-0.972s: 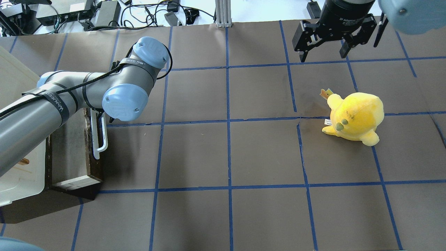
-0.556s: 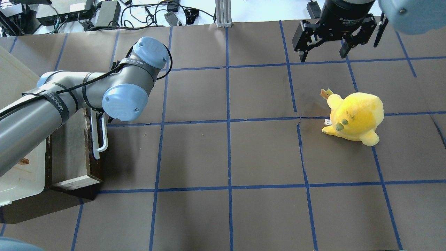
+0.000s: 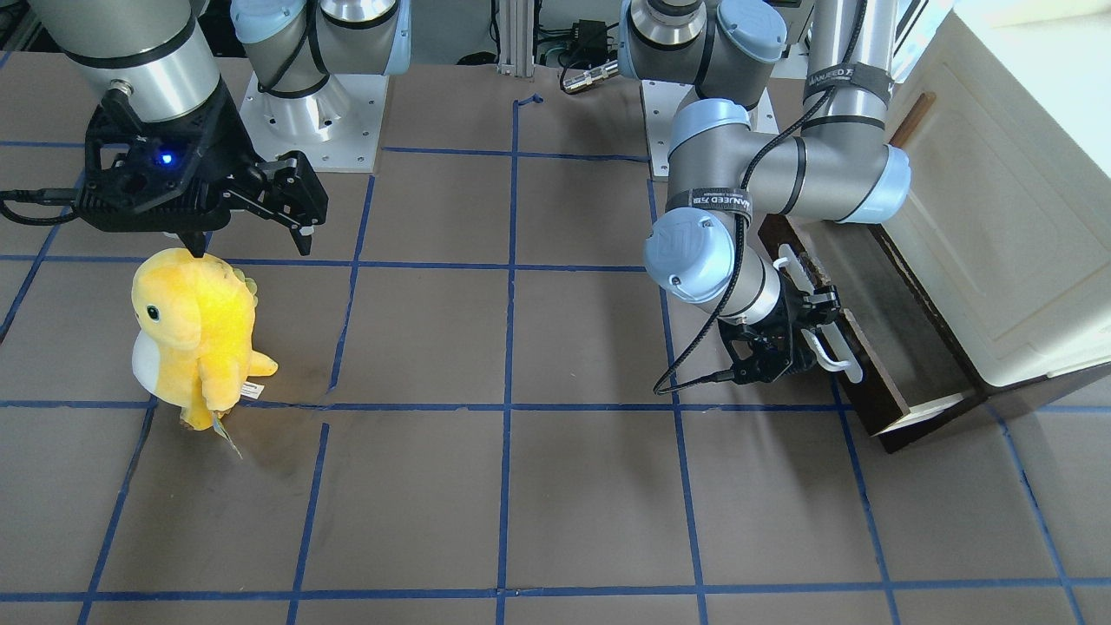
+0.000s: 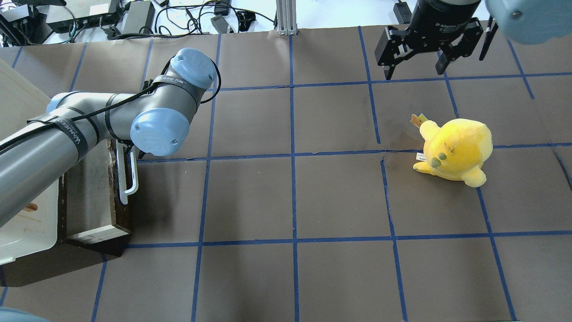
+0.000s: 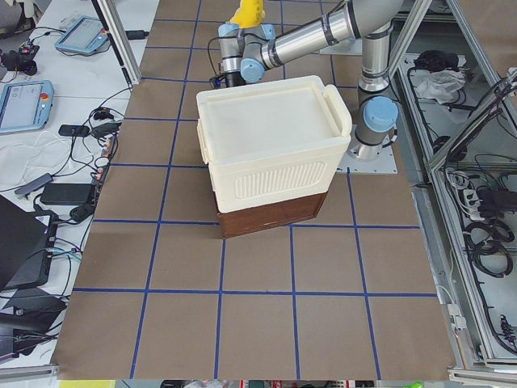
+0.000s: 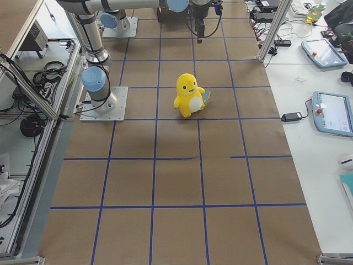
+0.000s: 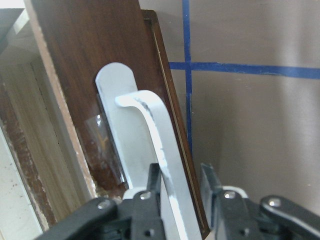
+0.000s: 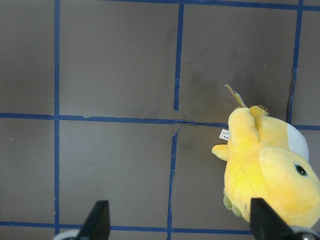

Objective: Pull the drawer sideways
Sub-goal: 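Keep holding the handle with the left gripper, easing the drawer outward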

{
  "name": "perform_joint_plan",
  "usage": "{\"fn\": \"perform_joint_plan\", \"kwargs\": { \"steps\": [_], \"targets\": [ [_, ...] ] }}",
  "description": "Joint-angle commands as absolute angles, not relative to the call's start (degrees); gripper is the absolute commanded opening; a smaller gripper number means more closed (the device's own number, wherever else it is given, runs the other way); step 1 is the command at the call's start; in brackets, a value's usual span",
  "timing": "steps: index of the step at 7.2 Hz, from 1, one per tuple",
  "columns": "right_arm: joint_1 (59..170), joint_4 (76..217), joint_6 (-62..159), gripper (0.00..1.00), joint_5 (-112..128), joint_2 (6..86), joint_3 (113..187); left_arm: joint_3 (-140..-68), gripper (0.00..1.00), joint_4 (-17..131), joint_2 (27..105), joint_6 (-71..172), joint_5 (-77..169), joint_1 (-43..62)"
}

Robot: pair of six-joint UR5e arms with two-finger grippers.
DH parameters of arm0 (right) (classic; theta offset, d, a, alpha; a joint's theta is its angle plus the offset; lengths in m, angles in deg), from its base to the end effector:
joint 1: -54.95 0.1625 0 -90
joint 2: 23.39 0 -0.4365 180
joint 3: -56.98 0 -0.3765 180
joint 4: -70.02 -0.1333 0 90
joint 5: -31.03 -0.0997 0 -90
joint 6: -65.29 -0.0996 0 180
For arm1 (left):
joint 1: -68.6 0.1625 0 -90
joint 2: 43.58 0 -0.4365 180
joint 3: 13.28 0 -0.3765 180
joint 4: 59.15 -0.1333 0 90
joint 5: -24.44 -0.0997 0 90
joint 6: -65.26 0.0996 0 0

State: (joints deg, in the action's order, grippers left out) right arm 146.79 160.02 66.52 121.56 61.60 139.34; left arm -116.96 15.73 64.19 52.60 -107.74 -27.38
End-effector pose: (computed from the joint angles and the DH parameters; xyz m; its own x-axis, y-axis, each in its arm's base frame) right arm 0.1490 -0.5139 0.5197 -0.9985 -0.0531 0.0102 -0.0535 0.9975 -0.0457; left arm -0.1212 -0.5195 0.2829 -0.7218 0.0493 -0.6903 -0.0597 0.9893 0.1331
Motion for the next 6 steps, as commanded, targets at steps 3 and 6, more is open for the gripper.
{"fn": "perform_joint_plan", "kwargs": {
  "steps": [3,6],
  "targets": [
    [146.8,160.0,66.5,1.0,121.6,61.6,139.3,-117.0,0.37,16.9,64.1,52.6,-107.7,-26.9],
    [146.8,160.0,66.5,1.0,121.6,61.6,139.3,-116.9,0.31,17.0,63.9,52.5,-107.7,-26.8]
  ]
}}
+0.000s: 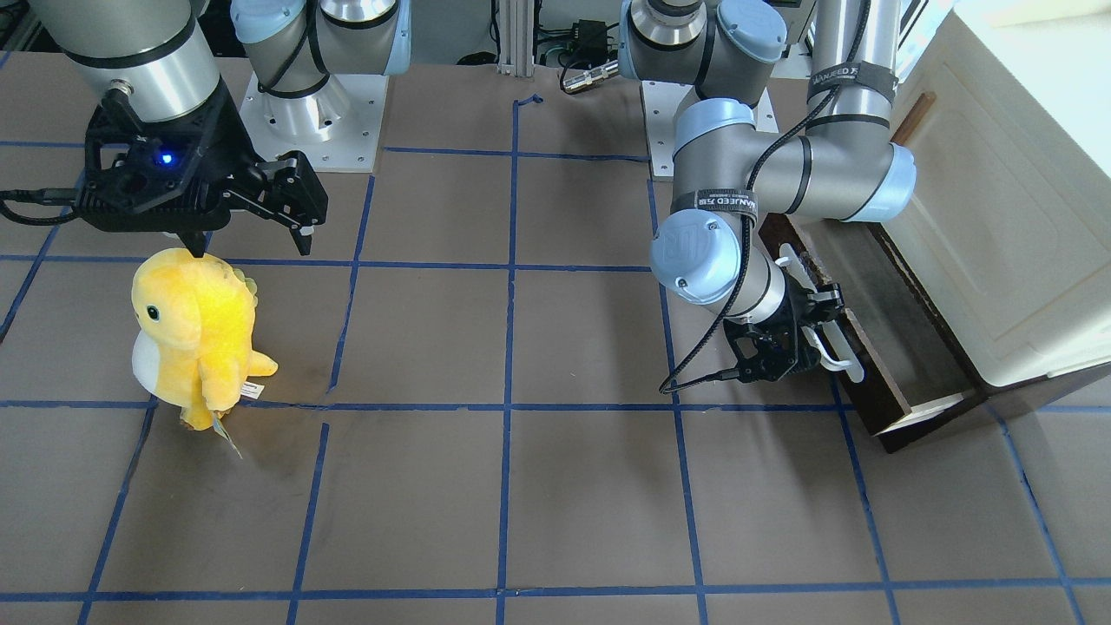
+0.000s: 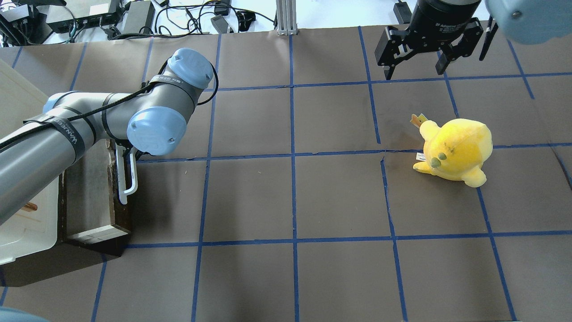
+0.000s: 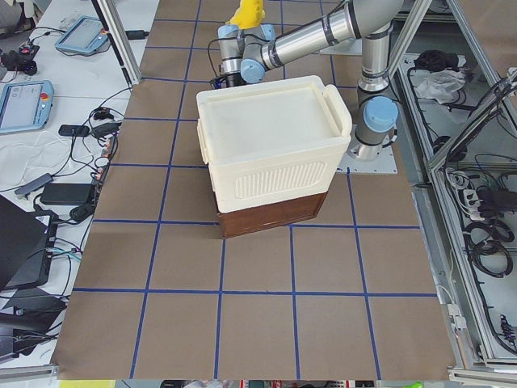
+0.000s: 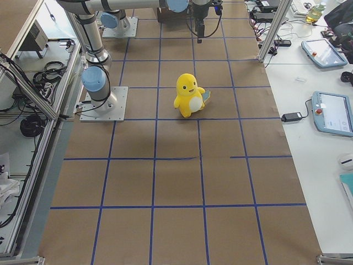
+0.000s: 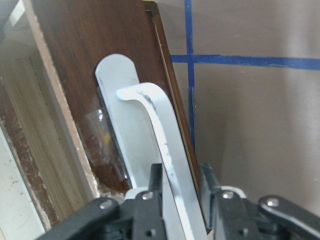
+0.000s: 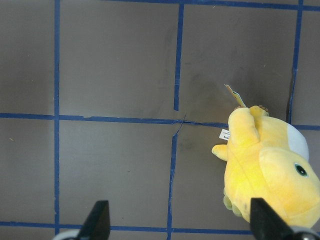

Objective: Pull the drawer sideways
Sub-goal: 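Keep holding the handle with the left gripper, easing the drawer outward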

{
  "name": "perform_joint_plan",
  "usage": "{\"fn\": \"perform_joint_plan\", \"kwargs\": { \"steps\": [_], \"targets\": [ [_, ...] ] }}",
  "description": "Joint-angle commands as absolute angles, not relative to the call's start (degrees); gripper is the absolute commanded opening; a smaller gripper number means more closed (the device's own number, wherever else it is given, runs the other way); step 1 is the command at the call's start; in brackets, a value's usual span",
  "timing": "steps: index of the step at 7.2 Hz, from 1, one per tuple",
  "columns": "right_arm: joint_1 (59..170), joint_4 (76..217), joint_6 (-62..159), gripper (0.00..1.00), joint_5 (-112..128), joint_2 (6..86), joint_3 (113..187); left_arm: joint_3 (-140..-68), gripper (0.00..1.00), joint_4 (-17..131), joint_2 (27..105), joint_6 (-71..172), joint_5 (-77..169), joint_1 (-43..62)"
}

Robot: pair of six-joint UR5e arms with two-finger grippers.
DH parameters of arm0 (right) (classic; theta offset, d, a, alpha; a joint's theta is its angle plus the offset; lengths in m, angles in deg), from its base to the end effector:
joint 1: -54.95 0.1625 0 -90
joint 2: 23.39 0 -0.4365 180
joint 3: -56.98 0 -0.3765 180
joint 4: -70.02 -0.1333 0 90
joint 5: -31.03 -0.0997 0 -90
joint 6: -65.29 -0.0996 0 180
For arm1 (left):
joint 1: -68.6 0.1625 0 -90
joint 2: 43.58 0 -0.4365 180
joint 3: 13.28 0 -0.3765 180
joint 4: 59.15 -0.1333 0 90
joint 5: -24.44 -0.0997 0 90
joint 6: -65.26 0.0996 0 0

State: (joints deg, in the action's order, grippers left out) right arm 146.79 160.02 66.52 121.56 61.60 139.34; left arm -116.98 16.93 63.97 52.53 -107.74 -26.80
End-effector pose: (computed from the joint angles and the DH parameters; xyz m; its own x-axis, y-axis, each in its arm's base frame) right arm 0.1490 -0.5139 0.5197 -0.9985 -0.0531 0.0102 -0.0535 0.9975 -0.0457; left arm -0.1157 -0.5181 0.2832 -0.7211 0.0528 -0.6909 -0.0708 0.9863 0.1493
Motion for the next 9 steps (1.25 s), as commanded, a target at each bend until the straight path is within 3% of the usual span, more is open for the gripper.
{"fn": "perform_joint_plan", "kwargs": {
  "steps": [1,9],
  "targets": [
    [146.8,160.0,66.6,1.0,121.6,61.6,139.3,-116.8,0.31,17.1,63.8,52.5,-107.7,-26.8],
    [146.8,160.0,66.6,1.0,121.6,61.6,139.3,-116.5,0.31,18.1,63.8,51.8,-106.9,-27.4]
  ]
}}
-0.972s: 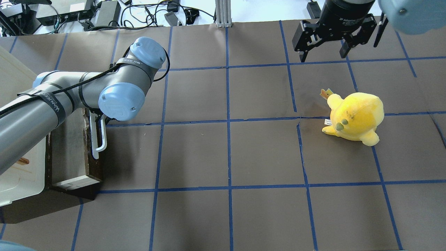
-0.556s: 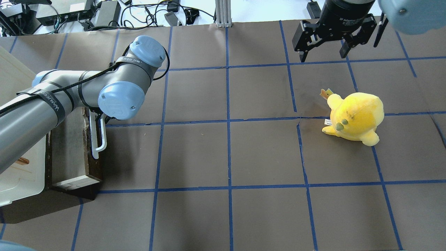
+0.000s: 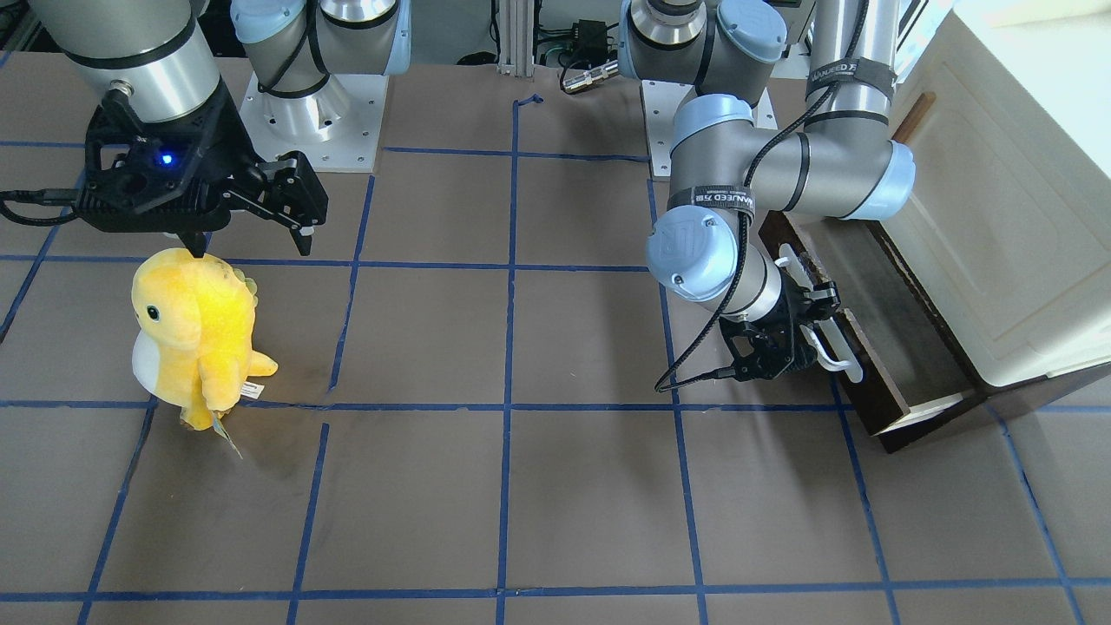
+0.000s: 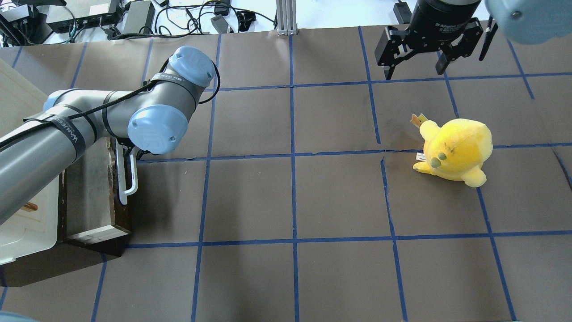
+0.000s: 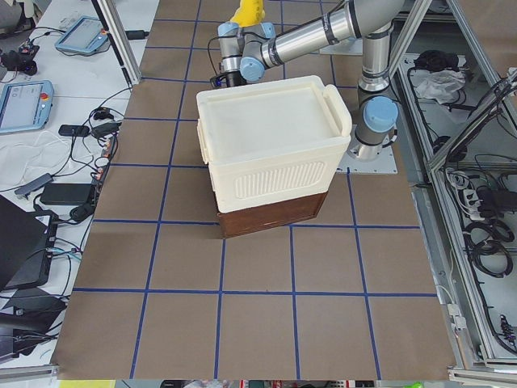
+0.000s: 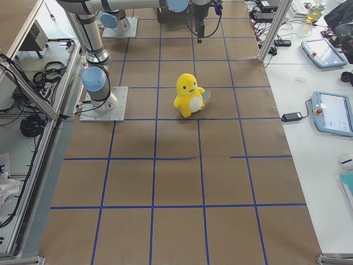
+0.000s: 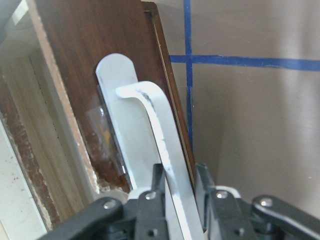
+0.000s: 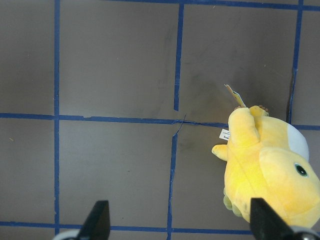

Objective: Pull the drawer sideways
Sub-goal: 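Keep holding the handle with the left gripper, easing the drawer outward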

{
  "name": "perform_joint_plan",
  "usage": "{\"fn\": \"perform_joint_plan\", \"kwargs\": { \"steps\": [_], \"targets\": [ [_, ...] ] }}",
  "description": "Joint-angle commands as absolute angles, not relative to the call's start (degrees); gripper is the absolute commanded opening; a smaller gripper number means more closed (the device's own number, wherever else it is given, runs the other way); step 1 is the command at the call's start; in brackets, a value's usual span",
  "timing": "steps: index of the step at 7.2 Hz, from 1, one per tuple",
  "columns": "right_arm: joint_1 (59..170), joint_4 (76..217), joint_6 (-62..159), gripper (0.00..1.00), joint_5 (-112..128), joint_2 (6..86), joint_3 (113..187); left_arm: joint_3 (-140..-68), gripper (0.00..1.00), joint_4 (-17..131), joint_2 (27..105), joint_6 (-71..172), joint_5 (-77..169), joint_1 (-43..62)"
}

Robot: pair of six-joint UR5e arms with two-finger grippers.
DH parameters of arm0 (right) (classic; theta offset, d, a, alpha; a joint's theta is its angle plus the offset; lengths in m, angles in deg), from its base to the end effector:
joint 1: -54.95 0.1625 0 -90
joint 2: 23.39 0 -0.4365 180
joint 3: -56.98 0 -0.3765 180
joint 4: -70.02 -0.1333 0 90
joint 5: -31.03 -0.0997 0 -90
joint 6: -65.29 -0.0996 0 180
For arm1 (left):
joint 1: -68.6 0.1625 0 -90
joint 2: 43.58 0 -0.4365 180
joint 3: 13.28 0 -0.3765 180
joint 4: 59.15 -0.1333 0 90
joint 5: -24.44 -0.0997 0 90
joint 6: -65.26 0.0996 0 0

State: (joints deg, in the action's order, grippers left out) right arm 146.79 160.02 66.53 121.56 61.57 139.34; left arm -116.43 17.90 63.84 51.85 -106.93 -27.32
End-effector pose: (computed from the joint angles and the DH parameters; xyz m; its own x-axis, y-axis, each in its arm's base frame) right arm 0.1490 -0.5141 0.5194 -0.9985 -0.0533 0.0102 -0.0537 0.9975 -0.0452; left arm -0.1215 -0.5175 0.2861 -0.7288 0.0490 -0.6829 -0.0727 0.9863 0.1484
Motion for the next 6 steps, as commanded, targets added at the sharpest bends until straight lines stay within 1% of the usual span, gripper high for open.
{"fn": "perform_joint_plan", "kwargs": {
  "steps": [1,3,4,5,6],
  "targets": [
    [146.8,160.0,66.5,1.0,121.6,61.6,139.3,-116.7,0.31,18.1,63.7,51.8,-107.0,-27.4],
    [146.8,160.0,66.5,1.0,121.6,61.6,139.3,-116.7,0.29,18.1,63.6,51.8,-107.2,-27.3],
    [146.8,160.0,66.5,1.0,121.6,61.6,139.3,-116.9,0.27,18.1,63.7,51.8,-107.2,-27.2],
    [146.8,160.0,66.5,1.0,121.6,61.6,139.3,-116.7,0.21,18.1,63.6,51.8,-107.2,-27.2],
    [146.8,160.0,66.5,1.0,121.6,61.6,139.3,-116.8,0.19,18.1,63.6,51.7,-107.0,-27.2]
  ]
}}
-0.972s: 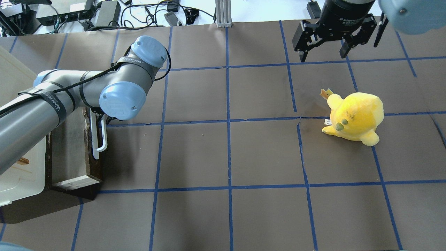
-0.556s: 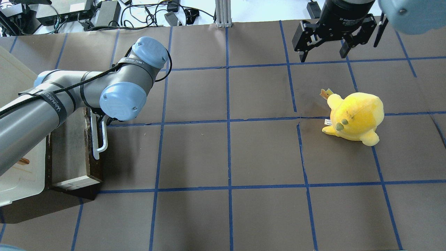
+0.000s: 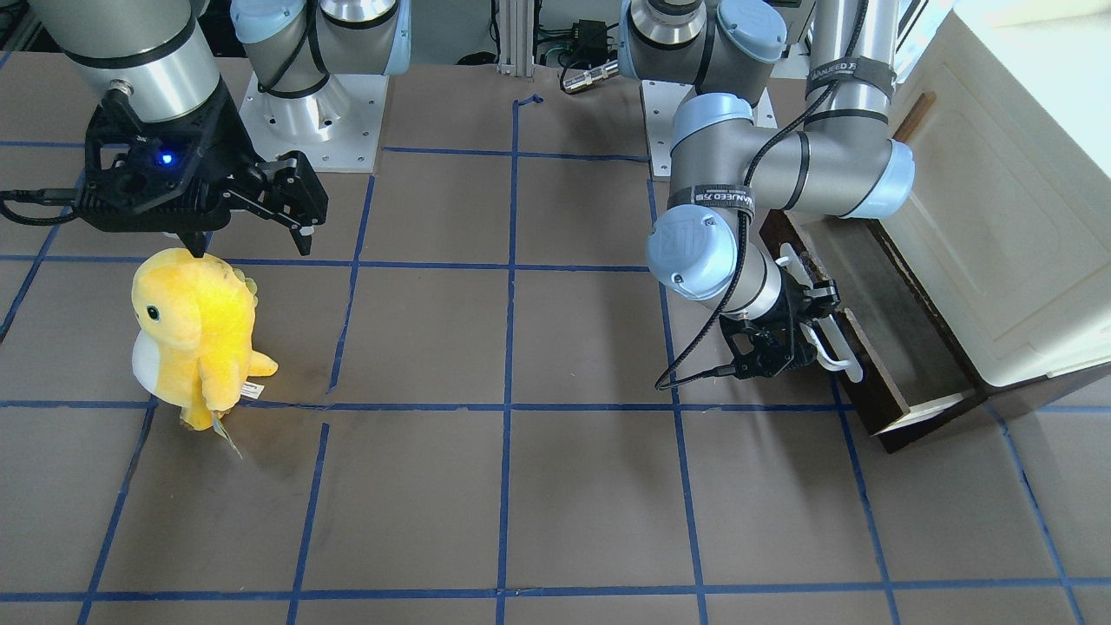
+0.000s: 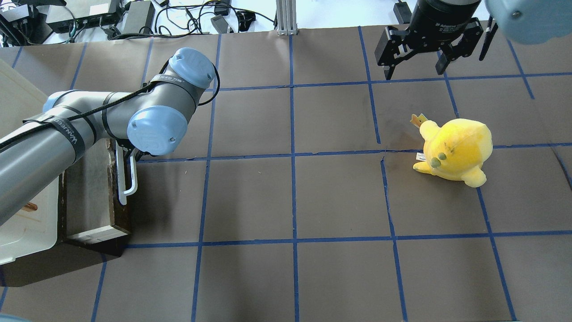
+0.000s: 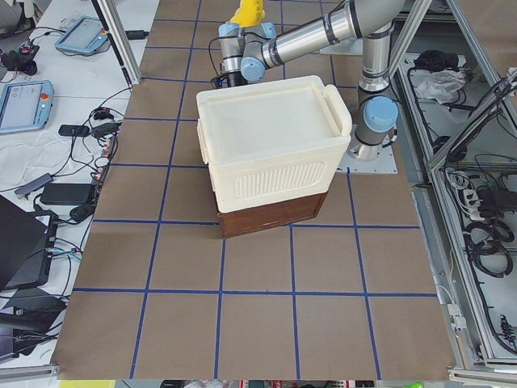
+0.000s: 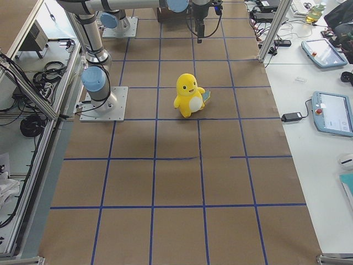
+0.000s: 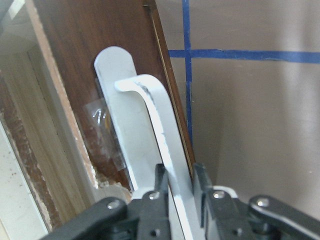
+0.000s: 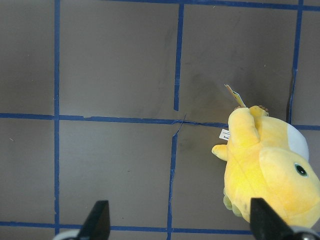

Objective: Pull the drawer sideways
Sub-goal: 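Keep holding the handle with the left gripper, easing the drawer outward, then pull the drawer farther out with the left gripper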

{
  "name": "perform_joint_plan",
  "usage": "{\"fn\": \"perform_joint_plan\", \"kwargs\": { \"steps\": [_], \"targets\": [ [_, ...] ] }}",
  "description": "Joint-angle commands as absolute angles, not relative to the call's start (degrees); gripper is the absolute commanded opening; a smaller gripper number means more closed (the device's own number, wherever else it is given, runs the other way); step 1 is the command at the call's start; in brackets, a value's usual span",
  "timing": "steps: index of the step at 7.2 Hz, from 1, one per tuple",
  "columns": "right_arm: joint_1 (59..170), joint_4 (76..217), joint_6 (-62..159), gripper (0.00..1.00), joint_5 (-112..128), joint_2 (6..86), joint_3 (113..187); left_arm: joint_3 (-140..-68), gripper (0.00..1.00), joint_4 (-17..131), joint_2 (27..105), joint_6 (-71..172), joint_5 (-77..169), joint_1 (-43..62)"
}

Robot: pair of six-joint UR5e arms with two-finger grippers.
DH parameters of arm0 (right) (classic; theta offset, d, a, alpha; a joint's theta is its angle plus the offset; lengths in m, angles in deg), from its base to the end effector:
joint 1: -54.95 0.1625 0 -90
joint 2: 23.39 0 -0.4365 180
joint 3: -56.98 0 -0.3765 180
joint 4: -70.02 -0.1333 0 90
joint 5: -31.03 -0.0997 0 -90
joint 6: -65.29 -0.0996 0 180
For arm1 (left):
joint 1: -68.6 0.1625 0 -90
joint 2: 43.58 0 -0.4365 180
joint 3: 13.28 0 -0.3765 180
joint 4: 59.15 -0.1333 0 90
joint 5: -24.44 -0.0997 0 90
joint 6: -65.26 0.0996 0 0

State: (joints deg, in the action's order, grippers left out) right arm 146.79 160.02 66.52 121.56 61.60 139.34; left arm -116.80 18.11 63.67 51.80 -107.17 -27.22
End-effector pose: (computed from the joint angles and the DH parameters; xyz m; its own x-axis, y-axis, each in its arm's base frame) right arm 0.1490 -0.5139 0.5197 -0.9985 -0.0531 0.0102 -0.0535 0.9975 -0.0457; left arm -0.1200 -0.5152 0.2851 -0.7256 0.0524 -0.6861 -0.0745 0.9853 0.1540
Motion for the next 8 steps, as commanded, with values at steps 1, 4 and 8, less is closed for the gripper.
{"fn": "perform_joint_plan", "kwargs": {
  "steps": [1,4,8],
  "targets": [
    [146.8,160.0,66.5,1.0,121.6,61.6,139.3,-116.8,0.17,18.2,63.6,51.7,-107.0,-27.2],
    [146.8,160.0,66.5,1.0,121.6,61.6,139.3,-116.6,0.16,18.4,63.6,51.5,-106.9,-27.4],
    [146.8,160.0,66.5,1.0,121.6,61.6,139.3,-116.2,0.16,19.0,63.6,49.6,-106.6,-28.2]
  ]
}}
